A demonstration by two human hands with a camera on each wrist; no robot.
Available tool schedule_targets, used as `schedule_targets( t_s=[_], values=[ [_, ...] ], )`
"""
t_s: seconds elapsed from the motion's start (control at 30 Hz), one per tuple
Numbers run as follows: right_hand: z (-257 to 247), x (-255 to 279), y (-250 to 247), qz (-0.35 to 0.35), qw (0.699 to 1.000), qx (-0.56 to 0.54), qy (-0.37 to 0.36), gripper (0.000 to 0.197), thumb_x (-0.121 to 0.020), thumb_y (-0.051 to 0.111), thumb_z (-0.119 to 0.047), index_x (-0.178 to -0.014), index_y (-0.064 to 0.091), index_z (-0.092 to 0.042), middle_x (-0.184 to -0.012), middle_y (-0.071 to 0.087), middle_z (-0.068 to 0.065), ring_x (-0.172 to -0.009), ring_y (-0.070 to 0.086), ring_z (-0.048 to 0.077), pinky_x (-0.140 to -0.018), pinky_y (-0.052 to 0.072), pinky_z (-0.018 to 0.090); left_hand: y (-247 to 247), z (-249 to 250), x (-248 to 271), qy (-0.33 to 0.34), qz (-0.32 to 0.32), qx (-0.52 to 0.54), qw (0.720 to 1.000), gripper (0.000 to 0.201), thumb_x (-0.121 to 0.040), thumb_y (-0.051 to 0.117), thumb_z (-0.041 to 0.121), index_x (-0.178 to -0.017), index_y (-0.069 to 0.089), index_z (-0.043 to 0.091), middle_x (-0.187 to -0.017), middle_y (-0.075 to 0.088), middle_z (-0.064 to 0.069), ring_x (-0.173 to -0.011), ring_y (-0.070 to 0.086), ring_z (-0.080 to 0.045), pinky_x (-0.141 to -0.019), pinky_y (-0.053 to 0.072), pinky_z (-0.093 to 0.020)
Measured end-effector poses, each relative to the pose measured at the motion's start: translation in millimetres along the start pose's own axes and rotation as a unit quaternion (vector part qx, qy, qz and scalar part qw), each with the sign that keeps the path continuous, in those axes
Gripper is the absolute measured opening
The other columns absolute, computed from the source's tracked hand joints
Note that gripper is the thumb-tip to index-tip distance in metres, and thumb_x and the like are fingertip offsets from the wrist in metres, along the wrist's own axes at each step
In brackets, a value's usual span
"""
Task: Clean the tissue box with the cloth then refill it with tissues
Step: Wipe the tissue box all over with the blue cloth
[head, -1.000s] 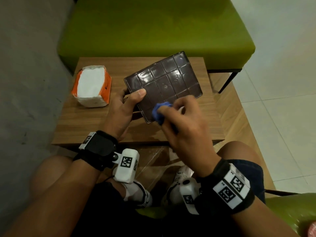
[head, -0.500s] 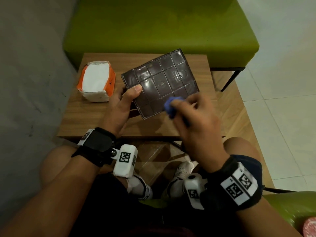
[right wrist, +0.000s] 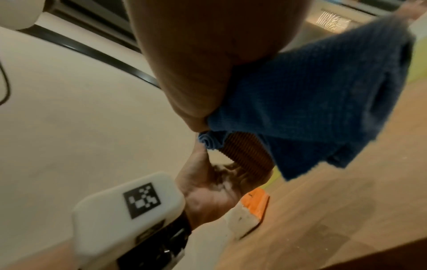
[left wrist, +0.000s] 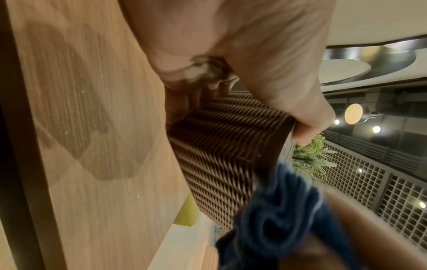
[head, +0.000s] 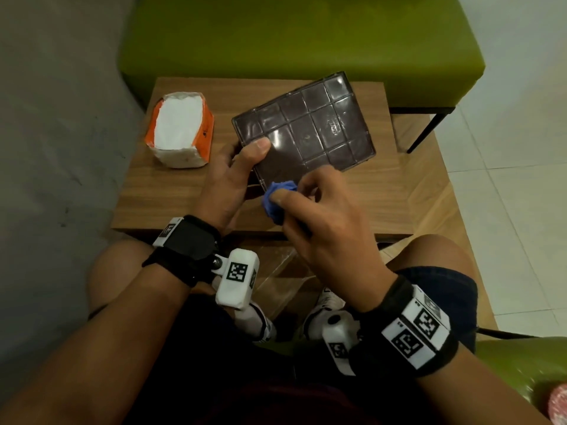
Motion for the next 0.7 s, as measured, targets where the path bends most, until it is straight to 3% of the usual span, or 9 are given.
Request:
schedule_targets(
  t_s=[0.07,0.13,0.17,0.33,0.43,0.5,0.57,0.63,0.7],
  values=[
    [-4,-10,-1,0.015,1.000,0.005,0.011,0.019,-0.102,0.060,-0.019,-0.110,0.075,-0.010,-0.105,0.055,0.013,-0.092,0.051,0.022,-0.064,0.049,0.038,4,1,-1,-0.005,-0.005,-0.017,1.000,0.063,-0.093,0.073,0.050,-0.134,0.065,0.003,-0.123,0.077,-0.016,-0.115,0.074,-0.038,-0.098,0.060,-0.056],
    [-2,-19,-7,0.050,0.998,0.000,0.044,0.017,-0.100,0.063,-0.017,-0.110,0.075,-0.009,-0.105,0.055,0.013,-0.091,0.051,0.022,-0.062,0.048,0.037,5,5,-4,0.004,0.002,-0.046,0.999,0.044,-0.092,0.073,0.048,-0.117,0.069,0.012,-0.097,0.078,0.000,-0.092,0.076,-0.021,-0.076,0.061,-0.038],
    [-1,-20,-9,0.057,0.997,-0.002,0.052,0.017,-0.100,0.063,-0.017,-0.110,0.075,-0.009,-0.105,0.055,0.013,-0.090,0.051,0.022,-0.062,0.048,0.036,4,7,-5,0.011,0.005,-0.055,0.998,0.035,-0.093,0.072,0.046,-0.114,0.069,0.018,-0.093,0.076,0.005,-0.088,0.075,-0.017,-0.074,0.060,-0.035],
    [-6,-5,-4,0.010,1.000,0.024,0.013,0.022,-0.102,0.058,-0.017,-0.111,0.075,-0.008,-0.104,0.056,0.015,-0.088,0.050,0.023,-0.060,0.045,0.035,3,13,-5,0.027,0.007,-0.042,0.999,0.064,-0.089,0.075,0.049,-0.141,0.062,0.015,-0.132,0.076,-0.012,-0.120,0.075,-0.033,-0.103,0.060,-0.057],
    [-3,-21,-10,0.045,0.998,0.016,0.029,0.016,-0.102,0.063,-0.016,-0.108,0.076,-0.009,-0.102,0.056,0.014,-0.089,0.049,0.021,-0.062,0.042,0.030,11,7,-1,0.011,0.007,-0.041,0.999,0.057,-0.086,0.074,0.051,-0.128,0.065,0.013,-0.111,0.080,-0.003,-0.102,0.078,-0.026,-0.084,0.065,-0.045],
    [-7,-30,-9,0.060,0.998,0.013,0.032,0.016,-0.103,0.064,-0.018,-0.109,0.076,-0.009,-0.103,0.055,0.013,-0.090,0.050,0.021,-0.062,0.042,0.029,11,8,-3,0.012,0.004,-0.050,0.999,0.051,-0.089,0.072,0.054,-0.117,0.064,0.013,-0.094,0.078,0.004,-0.087,0.076,-0.019,-0.074,0.060,-0.037],
    [-11,-23,-5,0.035,0.999,0.018,0.014,0.019,-0.103,0.061,-0.019,-0.111,0.075,-0.009,-0.105,0.056,0.014,-0.092,0.051,0.022,-0.063,0.045,0.032,9,11,-4,0.019,-0.003,-0.046,0.999,0.054,-0.093,0.072,0.055,-0.119,0.066,0.008,-0.103,0.080,-0.001,-0.097,0.078,-0.024,-0.086,0.061,-0.046],
    [-7,-8,-3,-0.003,1.000,0.029,0.000,0.021,-0.103,0.060,-0.020,-0.113,0.074,-0.010,-0.107,0.056,0.014,-0.093,0.051,0.023,-0.063,0.048,0.035,4,12,-4,0.021,0.002,-0.028,0.999,0.068,-0.094,0.072,0.056,-0.139,0.063,0.006,-0.130,0.076,-0.014,-0.121,0.073,-0.036,-0.108,0.055,-0.063],
    [8,-2,-11,-0.001,0.999,0.034,0.007,0.022,-0.101,0.062,-0.021,-0.116,0.075,-0.011,-0.108,0.056,0.014,-0.092,0.051,0.022,-0.064,0.049,0.036,1,10,-2,0.017,0.013,-0.029,0.999,0.073,-0.091,0.073,0.057,-0.147,0.059,0.012,-0.136,0.074,-0.015,-0.125,0.072,-0.039,-0.110,0.052,-0.068]
  ],
)
Point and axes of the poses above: each hand's wrist, its own x-axis away from the middle knuckle, its own y-axis out of the palm, z = x × y, the point moved 8 cm from there along -x, towards the middle knuckle
